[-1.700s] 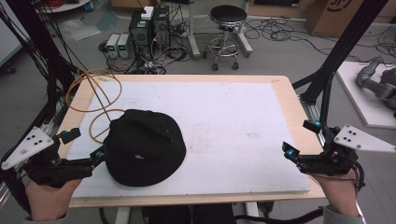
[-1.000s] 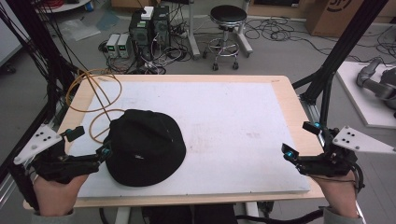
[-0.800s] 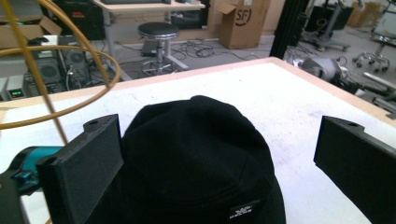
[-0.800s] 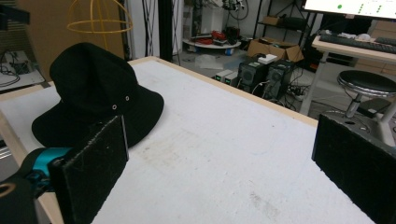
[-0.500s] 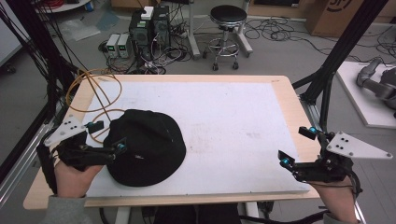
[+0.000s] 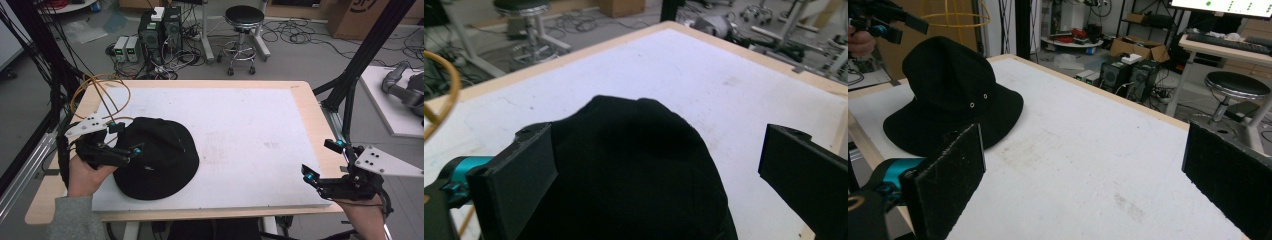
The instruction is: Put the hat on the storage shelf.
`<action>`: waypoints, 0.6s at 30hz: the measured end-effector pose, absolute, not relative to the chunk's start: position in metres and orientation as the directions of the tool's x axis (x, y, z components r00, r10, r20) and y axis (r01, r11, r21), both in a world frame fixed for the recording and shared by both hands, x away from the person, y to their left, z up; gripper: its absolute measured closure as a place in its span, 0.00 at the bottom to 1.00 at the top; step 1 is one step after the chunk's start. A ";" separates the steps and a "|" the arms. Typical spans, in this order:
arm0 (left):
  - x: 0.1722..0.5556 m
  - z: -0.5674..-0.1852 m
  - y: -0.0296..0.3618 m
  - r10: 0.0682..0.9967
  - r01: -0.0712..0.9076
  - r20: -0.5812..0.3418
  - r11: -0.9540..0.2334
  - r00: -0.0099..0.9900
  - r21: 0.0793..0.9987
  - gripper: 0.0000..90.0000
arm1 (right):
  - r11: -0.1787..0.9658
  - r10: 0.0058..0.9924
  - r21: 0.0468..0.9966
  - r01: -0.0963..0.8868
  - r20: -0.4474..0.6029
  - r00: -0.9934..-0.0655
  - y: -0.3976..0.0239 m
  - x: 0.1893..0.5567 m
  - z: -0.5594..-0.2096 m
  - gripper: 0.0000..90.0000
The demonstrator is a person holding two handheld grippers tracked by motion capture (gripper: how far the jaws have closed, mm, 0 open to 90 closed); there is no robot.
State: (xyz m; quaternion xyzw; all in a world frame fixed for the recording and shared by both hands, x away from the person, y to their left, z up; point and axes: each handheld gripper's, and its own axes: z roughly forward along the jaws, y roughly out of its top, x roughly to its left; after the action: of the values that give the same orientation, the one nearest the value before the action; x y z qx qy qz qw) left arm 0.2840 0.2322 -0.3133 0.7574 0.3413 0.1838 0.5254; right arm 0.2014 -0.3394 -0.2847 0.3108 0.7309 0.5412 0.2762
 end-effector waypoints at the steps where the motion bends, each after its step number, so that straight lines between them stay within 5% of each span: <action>1: 0.286 -0.315 0.232 0.713 0.329 -0.080 -0.219 0.697 0.919 0.03 | 0.221 0.756 0.963 0.155 -0.069 -0.651 -0.340 0.200 -0.285 0.04; 7: 0.299 -0.319 0.230 0.717 0.343 -0.079 -0.230 0.692 0.911 0.10 | 0.221 0.758 0.963 0.156 -0.069 -0.649 -0.343 0.196 -0.285 0.04; 18: 0.314 -0.329 0.229 0.737 0.350 -0.060 -0.246 0.673 0.904 0.43 | 0.238 0.760 0.956 0.173 -0.072 -0.646 -0.346 0.192 -0.287 0.04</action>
State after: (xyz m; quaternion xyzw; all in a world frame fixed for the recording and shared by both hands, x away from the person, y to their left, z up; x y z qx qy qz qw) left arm 0.3144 0.2290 -0.3294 0.7651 0.3552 0.1934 0.5011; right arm 0.1918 -0.3457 -0.2870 0.3166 0.7365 0.5298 0.2769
